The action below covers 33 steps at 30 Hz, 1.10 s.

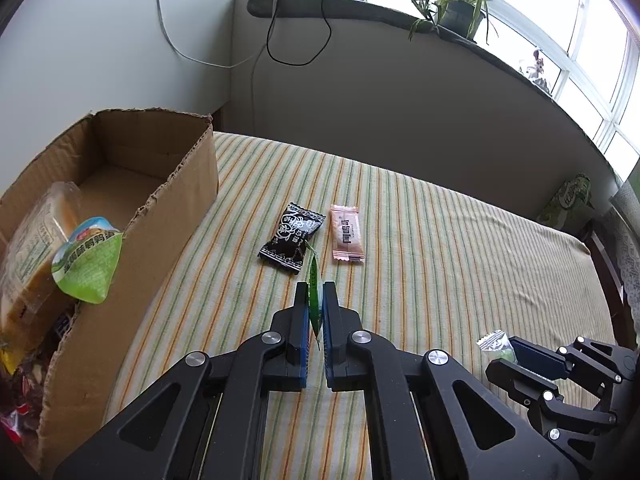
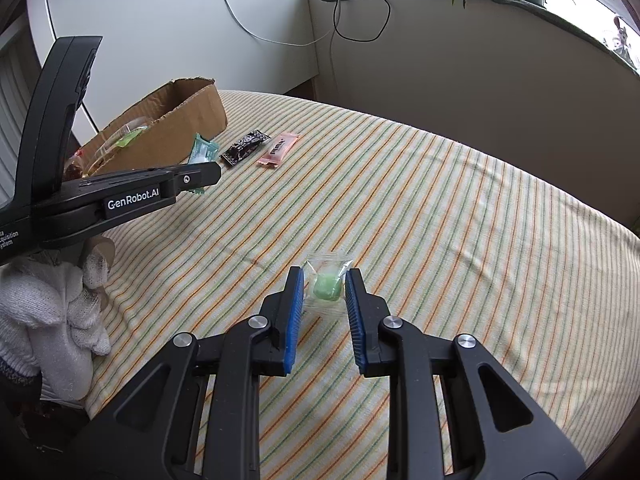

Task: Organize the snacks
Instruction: 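Carry the mint packet and green candy cup toward the box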

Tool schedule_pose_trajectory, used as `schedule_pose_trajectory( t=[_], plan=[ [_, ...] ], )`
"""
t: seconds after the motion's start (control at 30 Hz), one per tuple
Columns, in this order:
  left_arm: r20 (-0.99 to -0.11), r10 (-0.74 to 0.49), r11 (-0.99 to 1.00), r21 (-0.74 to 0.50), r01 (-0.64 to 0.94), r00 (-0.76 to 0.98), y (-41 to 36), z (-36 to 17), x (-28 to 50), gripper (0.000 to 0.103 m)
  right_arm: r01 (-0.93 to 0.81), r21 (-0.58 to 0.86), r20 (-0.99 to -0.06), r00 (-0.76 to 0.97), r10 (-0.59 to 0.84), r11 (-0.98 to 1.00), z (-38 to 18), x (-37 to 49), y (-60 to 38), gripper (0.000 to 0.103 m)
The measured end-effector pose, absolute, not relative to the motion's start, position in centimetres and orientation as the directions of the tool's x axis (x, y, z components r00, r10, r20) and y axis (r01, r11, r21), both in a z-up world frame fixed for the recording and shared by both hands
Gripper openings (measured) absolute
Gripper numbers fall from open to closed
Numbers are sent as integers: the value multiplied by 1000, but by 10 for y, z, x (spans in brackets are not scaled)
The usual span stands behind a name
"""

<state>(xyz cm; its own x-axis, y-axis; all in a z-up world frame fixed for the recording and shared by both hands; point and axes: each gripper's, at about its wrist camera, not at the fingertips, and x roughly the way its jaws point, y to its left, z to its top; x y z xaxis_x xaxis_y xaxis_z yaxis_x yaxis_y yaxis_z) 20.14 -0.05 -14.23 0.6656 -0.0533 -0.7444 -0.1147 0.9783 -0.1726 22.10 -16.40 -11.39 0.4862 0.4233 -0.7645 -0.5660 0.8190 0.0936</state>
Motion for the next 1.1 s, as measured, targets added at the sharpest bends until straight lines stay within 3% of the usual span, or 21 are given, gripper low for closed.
schedule_pose_trajectory(
  t=[0.4, 1.1],
  plan=[
    [-685, -116, 967, -243, -75, 719, 11, -105, 167, 5, -593, 47, -717, 540, 441, 803, -66, 189, -139, 22],
    [-623, -31, 940, -284, -189, 781, 128, -74, 108, 5, -723, -6, -690, 503, 520, 691, -21, 187, 2, 22]
  ],
)
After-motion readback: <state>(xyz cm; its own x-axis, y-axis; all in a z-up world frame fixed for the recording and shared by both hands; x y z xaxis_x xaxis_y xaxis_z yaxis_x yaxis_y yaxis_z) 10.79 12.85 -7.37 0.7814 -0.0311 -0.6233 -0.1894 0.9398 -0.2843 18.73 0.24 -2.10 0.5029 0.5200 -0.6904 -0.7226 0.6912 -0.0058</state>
